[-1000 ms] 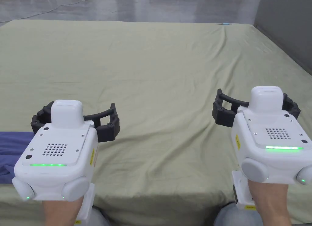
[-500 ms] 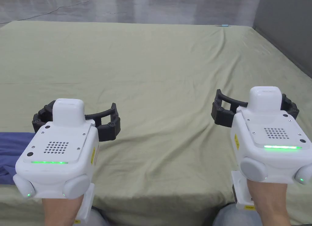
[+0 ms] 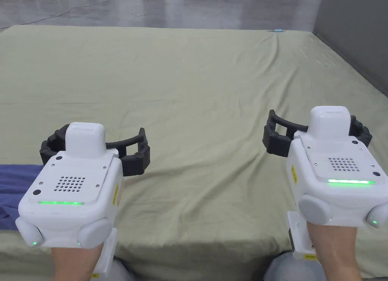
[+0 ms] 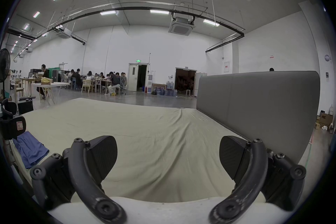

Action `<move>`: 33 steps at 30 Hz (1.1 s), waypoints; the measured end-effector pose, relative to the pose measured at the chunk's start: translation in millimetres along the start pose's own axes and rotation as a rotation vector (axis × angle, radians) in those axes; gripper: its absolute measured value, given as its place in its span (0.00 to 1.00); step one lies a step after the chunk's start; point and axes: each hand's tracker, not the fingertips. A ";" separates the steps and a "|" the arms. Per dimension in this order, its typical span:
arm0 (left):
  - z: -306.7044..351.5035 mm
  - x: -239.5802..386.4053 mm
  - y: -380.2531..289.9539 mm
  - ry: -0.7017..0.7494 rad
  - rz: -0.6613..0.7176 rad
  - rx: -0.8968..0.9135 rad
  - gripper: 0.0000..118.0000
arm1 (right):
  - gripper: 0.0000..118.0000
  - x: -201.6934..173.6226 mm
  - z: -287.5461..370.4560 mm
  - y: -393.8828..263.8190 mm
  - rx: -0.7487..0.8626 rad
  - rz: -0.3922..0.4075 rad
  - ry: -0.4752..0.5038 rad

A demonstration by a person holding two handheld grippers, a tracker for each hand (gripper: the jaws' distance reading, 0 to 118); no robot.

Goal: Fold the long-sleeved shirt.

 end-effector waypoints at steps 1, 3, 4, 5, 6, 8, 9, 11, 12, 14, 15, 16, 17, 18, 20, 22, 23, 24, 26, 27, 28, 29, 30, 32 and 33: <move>0.1 0.1 -0.3 0.001 -0.001 0.001 1.00 | 0.96 -0.4 0.0 -0.1 -0.001 0.001 0.001; -0.1 -0.2 -0.7 0.000 0.002 -0.002 1.00 | 0.96 -1.0 0.0 -0.4 -0.003 0.003 0.003; -0.3 -0.3 -0.8 0.000 0.003 -0.002 1.00 | 0.96 -1.3 -0.1 -0.5 -0.005 0.004 0.003; -0.4 -0.3 -0.9 0.000 0.003 -0.003 1.00 | 0.96 -1.6 -0.2 -0.8 -0.006 0.003 0.005; -0.3 -0.5 -1.1 0.001 0.003 -0.003 1.00 | 0.96 -1.8 -0.3 -1.1 -0.008 0.002 0.005; -0.2 -0.9 -1.2 0.001 0.003 -0.004 1.00 | 0.96 -2.1 -0.7 -1.2 -0.010 0.001 0.004; -0.2 -1.0 -1.1 0.002 0.002 -0.005 1.00 | 0.96 -2.4 -1.1 -1.1 -0.013 0.003 0.002; -0.3 -1.5 -0.9 0.002 0.005 -0.004 1.00 | 0.96 -4.0 -2.4 0.3 -0.030 0.003 0.007; -0.4 -1.5 -0.7 0.002 0.007 -0.004 1.00 | 0.96 -4.4 -2.2 1.7 -0.041 -0.010 0.029; -0.8 -1.4 -0.1 0.001 0.007 -0.005 1.00 | 0.96 -7.0 -2.2 6.7 -0.102 -0.039 0.032; -1.0 -1.1 0.1 0.001 0.004 -0.005 1.00 | 0.96 -9.9 -2.3 10.9 -0.134 -0.051 0.020; -1.0 -0.9 0.2 0.002 0.001 -0.004 1.00 | 0.96 -11.4 -2.7 13.1 -0.143 -0.058 0.016; -1.0 -0.7 0.3 0.002 0.000 -0.003 1.00 | 0.96 -13.4 -3.3 16.2 -0.158 -0.060 0.012; -0.8 -0.4 0.5 0.002 0.000 -0.003 1.00 | 0.96 -15.1 -3.8 18.9 -0.177 -0.066 0.003; -0.4 -0.5 0.7 -0.001 0.002 -0.004 1.00 | 0.96 -17.0 -3.5 22.2 -0.194 -0.078 0.005; -0.1 -0.9 0.8 0.002 0.000 -0.004 1.00 | 0.96 -19.2 -1.3 24.8 -0.201 -0.082 0.005; -0.1 -1.2 0.7 0.003 0.000 -0.004 1.00 | 0.96 -21.1 0.6 26.3 -0.195 -0.084 -0.002; -0.2 -1.5 0.8 0.005 -0.001 -0.005 1.00 | 0.96 -22.7 2.1 27.7 -0.182 -0.084 -0.011; -0.2 -2.0 0.8 0.007 0.003 -0.006 1.00 | 0.96 -26.2 4.9 29.8 -0.155 -0.075 -0.023; -0.1 -2.2 0.8 0.007 0.005 -0.005 1.00 | 0.96 -27.7 5.5 30.3 -0.149 -0.073 -0.031; -0.1 -2.5 0.8 0.007 0.007 -0.006 1.00 | 0.96 -27.6 5.9 30.7 -0.144 -0.067 -0.027; 0.0 -2.7 0.7 0.007 0.008 -0.007 1.00 | 0.96 -28.0 7.3 29.9 -0.138 -0.068 -0.019; 0.1 -2.9 0.4 0.008 0.008 -0.007 1.00 | 0.96 -27.7 8.7 29.3 -0.133 -0.071 -0.006; 0.3 -3.3 0.2 0.008 0.006 -0.007 1.00 | 0.96 -28.7 4.7 31.4 -0.143 -0.077 -0.025; 0.4 -3.3 0.2 0.008 0.006 -0.007 1.00 | 0.96 -27.9 2.9 31.1 -0.156 -0.076 -0.021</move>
